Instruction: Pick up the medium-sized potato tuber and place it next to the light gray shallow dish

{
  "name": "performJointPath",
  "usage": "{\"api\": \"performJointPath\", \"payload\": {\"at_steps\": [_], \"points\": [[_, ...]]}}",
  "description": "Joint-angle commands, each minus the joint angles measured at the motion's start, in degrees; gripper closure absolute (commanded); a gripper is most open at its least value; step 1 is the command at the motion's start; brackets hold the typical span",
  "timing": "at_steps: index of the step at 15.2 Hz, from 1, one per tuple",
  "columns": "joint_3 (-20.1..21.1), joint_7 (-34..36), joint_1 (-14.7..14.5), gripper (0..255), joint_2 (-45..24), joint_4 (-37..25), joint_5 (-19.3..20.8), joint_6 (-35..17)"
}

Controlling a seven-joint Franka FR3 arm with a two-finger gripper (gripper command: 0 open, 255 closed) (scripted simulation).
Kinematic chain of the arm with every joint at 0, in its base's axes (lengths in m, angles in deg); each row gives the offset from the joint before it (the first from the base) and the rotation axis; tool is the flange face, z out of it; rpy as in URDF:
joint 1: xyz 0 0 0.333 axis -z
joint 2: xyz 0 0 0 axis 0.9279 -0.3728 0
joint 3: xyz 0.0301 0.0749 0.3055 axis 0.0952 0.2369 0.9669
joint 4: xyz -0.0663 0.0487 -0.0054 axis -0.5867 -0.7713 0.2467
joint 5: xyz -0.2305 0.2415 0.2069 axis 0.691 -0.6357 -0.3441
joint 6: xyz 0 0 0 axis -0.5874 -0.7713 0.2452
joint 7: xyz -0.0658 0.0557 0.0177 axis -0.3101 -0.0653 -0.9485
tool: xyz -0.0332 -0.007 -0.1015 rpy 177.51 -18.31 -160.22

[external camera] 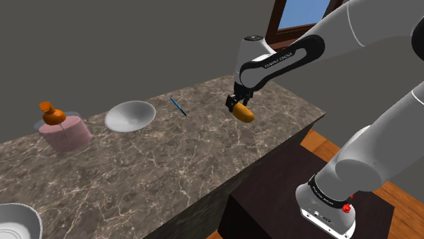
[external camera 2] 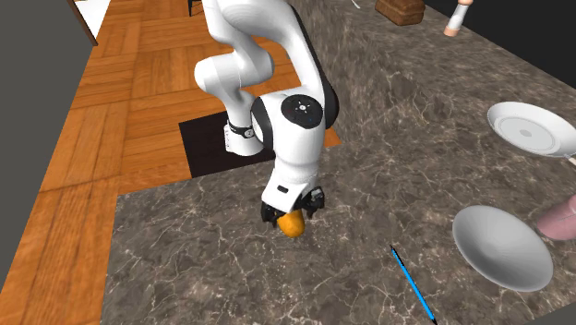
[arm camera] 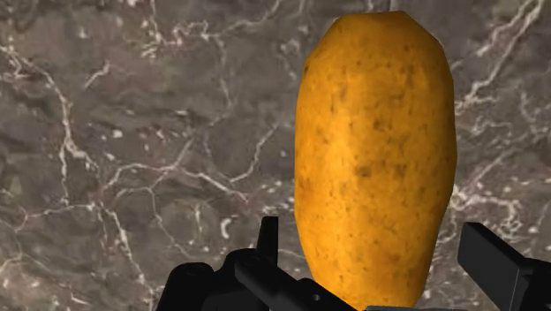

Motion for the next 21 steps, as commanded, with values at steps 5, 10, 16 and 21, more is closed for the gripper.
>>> {"api": "performJointPath", "payload": {"at_steps": [5, 10, 16, 21], "points": [[-0.1, 0.0, 0.1, 0, -0.8, 0.4, 0.1, -1.2], [-0.1, 0.0, 0.1, 255, -0.8, 0.4, 0.1, -1.2], [-0.1, 0.0, 0.1, 255, -0.7, 0.4, 0.1, -1.2], [-0.1, -0.3, 0.1, 255, 0.9, -0.4, -0.1, 1.2]]}}
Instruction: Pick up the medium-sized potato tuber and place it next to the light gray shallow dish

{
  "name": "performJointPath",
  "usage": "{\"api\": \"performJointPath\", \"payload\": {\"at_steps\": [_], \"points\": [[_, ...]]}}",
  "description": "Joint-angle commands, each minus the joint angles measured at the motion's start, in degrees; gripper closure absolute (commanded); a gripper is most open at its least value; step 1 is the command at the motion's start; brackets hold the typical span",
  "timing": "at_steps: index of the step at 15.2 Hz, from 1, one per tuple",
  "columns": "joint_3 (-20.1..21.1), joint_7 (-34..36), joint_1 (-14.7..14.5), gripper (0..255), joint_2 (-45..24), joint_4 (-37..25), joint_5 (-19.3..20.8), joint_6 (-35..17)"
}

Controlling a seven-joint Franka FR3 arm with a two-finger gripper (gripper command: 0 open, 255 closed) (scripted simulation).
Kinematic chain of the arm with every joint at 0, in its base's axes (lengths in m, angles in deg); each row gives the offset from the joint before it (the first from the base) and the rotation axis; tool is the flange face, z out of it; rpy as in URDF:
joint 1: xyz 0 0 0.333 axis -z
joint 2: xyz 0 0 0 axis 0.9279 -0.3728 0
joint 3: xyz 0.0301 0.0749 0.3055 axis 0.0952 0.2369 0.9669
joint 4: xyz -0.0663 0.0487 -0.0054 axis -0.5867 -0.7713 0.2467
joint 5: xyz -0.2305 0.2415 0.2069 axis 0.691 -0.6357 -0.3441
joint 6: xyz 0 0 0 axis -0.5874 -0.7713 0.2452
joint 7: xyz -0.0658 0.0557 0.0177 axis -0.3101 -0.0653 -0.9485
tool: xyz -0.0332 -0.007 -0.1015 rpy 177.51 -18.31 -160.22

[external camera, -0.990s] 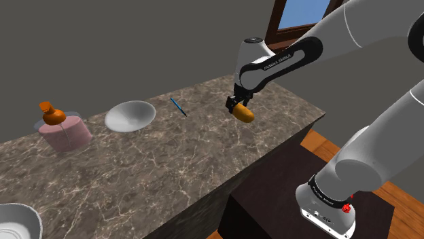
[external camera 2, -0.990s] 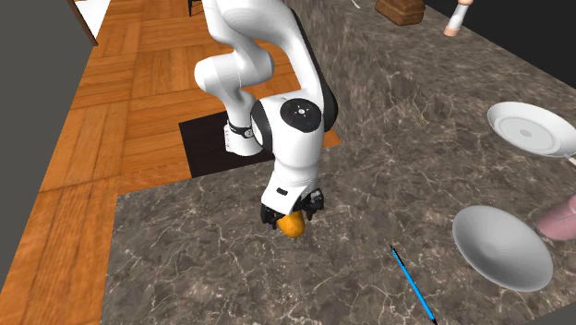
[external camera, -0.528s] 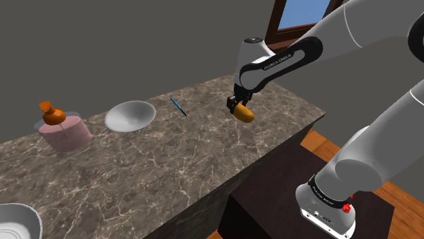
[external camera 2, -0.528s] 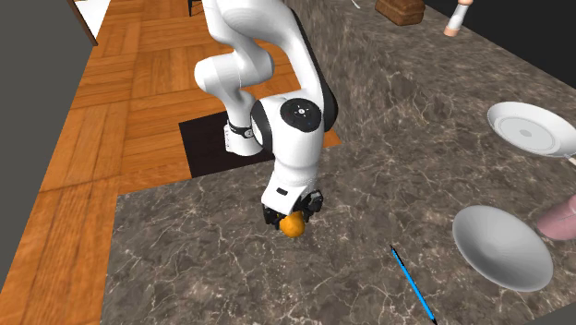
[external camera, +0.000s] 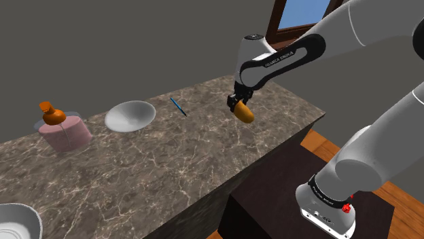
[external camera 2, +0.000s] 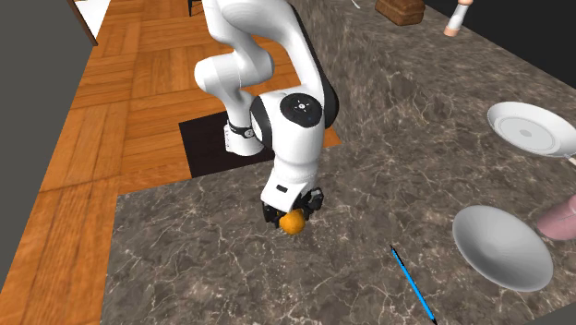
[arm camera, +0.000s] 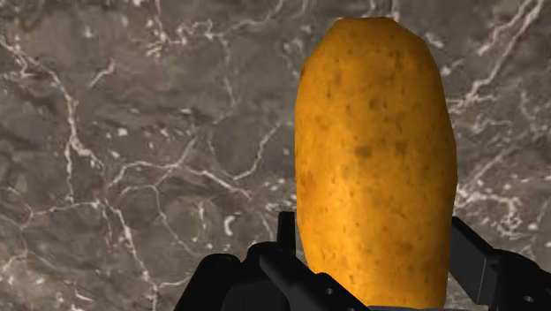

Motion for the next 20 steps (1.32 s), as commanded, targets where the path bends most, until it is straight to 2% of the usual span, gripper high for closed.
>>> {"api": "performJointPath", "payload": {"at_steps": [1, 20], "points": [[0.0, -0.2, 0.0, 255, 1.1, -0.5, -0.2, 1.6], [0.0, -1.5, -0.3, 255, 8.3, -8.7, -1.2, 17.0]]}}
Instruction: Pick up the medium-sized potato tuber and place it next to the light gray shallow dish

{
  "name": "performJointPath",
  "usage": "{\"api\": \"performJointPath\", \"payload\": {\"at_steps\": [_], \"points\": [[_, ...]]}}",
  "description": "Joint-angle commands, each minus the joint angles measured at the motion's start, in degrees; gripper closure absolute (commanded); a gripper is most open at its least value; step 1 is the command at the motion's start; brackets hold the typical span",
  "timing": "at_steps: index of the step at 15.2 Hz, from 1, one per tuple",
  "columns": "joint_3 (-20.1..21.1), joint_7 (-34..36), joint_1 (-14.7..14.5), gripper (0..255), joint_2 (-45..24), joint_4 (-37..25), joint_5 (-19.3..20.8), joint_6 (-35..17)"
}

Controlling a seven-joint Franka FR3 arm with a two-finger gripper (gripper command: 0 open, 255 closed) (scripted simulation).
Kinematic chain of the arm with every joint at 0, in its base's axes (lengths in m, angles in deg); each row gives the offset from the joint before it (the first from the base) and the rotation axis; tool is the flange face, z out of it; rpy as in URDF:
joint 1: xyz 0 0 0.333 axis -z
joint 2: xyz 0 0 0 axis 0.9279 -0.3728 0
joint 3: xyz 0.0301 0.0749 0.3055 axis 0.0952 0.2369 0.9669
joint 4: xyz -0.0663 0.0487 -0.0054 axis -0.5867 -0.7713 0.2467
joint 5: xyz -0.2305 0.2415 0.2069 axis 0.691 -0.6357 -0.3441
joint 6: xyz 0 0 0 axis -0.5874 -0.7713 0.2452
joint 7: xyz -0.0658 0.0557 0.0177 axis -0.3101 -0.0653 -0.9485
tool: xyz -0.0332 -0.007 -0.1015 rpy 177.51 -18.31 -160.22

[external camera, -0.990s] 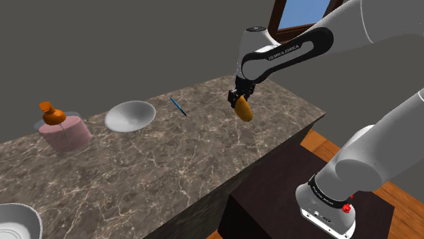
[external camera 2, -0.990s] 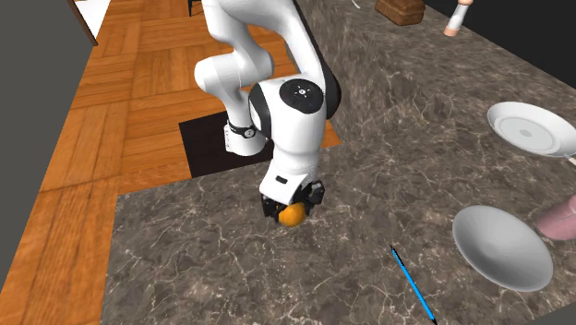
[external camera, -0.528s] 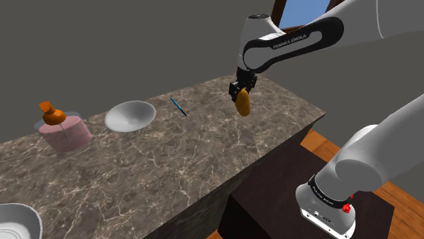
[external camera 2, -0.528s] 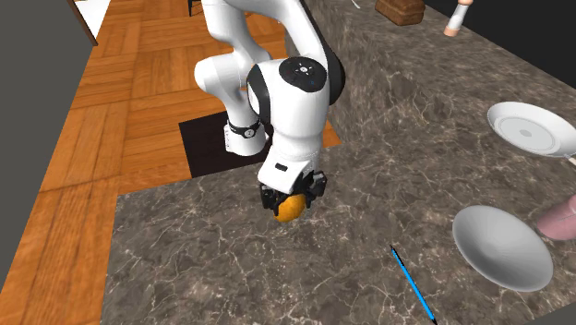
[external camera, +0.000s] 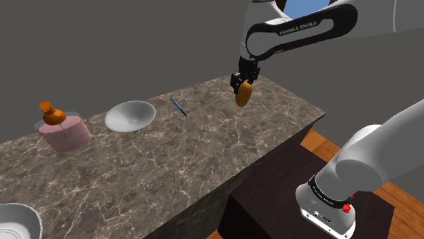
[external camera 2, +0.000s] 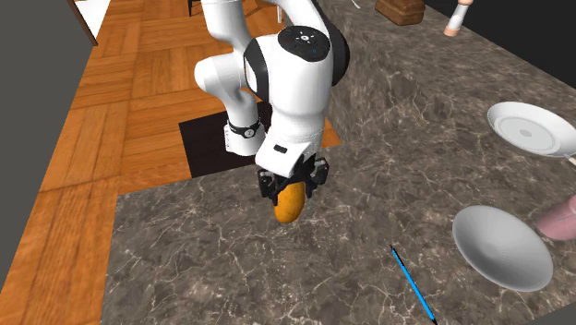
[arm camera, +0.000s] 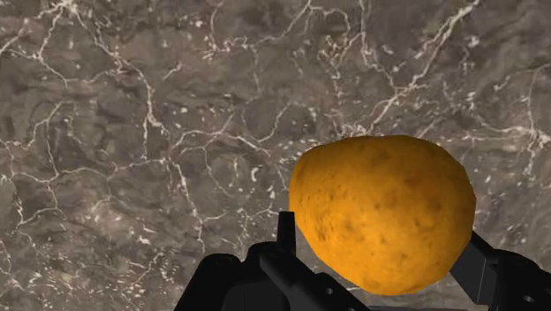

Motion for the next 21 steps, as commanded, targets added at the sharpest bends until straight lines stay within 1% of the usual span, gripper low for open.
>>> {"api": "performJointPath", "payload": {"at_steps": [1, 4, 9, 13, 21], "points": [[0.0, -0.1, 0.0, 255, 0.3, -1.2, -0.1, 1.5], [0.0, -0.2, 0.0, 255, 0.9, -2.6, -0.1, 3.4], [4.6, 6.8, -3.1, 255, 0.6, -3.0, -1.1, 4.0], [8.2, 12.5, -5.4, 255, -0.6, -4.6, -1.7, 4.6], [15.2, 24.2, -9.9, 255, -6.0, -10.7, -1.4, 6.0]]}}
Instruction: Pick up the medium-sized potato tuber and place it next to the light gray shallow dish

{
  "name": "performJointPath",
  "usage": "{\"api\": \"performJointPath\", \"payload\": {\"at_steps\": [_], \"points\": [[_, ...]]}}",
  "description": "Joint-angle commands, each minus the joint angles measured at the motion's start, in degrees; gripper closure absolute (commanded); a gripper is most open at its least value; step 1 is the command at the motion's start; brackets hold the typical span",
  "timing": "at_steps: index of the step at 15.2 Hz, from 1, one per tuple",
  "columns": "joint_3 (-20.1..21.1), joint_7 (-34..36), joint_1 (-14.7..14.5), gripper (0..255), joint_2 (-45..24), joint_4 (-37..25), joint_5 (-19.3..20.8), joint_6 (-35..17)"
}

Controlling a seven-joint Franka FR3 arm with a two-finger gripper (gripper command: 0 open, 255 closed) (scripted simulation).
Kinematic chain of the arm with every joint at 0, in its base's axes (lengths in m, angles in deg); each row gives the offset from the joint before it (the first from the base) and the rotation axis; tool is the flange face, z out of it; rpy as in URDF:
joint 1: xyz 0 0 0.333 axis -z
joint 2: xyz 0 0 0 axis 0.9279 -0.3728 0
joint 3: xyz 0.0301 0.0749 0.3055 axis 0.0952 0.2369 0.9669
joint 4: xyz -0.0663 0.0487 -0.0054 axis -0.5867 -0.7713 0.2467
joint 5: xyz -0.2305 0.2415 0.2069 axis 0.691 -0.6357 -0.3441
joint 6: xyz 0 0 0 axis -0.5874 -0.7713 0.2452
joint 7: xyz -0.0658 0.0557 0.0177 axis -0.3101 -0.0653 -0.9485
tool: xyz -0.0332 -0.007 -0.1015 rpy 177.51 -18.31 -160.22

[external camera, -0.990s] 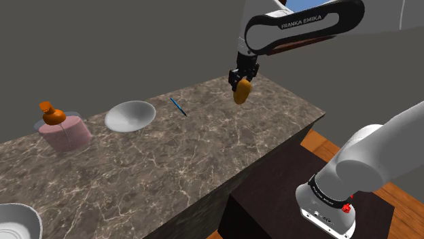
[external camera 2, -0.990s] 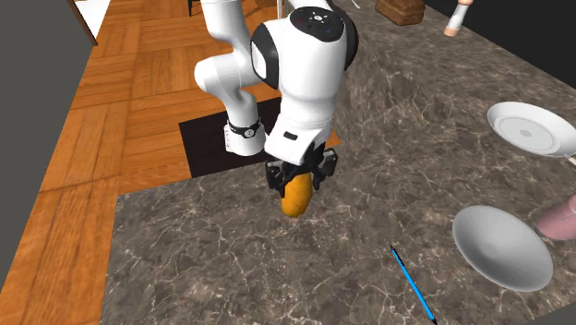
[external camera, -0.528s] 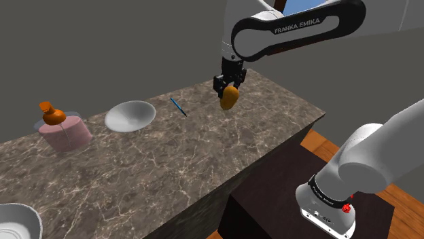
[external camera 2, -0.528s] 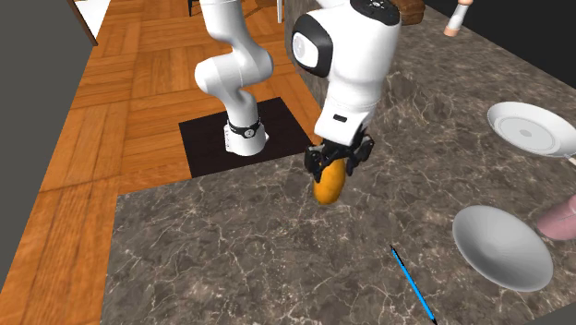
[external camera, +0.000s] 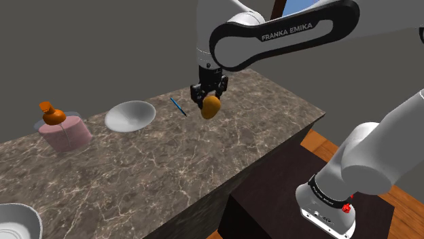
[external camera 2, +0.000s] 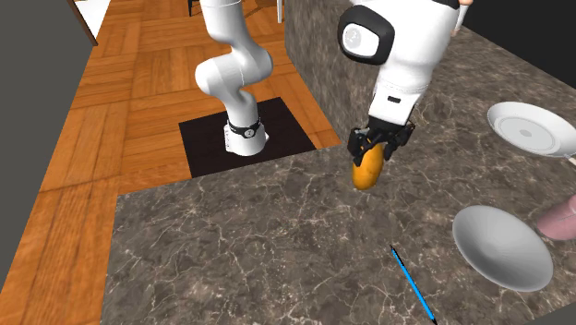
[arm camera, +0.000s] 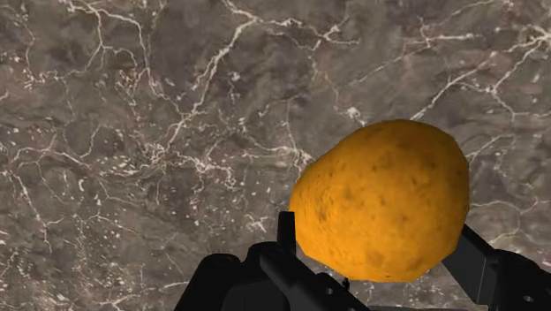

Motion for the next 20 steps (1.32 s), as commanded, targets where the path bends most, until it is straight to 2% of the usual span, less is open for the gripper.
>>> {"api": "performJointPath", "payload": {"at_steps": [1, 9, 20], "points": [[1.6, 3.0, -1.1, 255, -1.9, -1.9, 0.4, 0.2], [7.2, 14.6, -5.8, 255, -10.9, -12.3, 3.6, 2.9], [7.1, 16.0, -6.0, 255, -13.5, -6.7, 5.1, -5.1]]}}
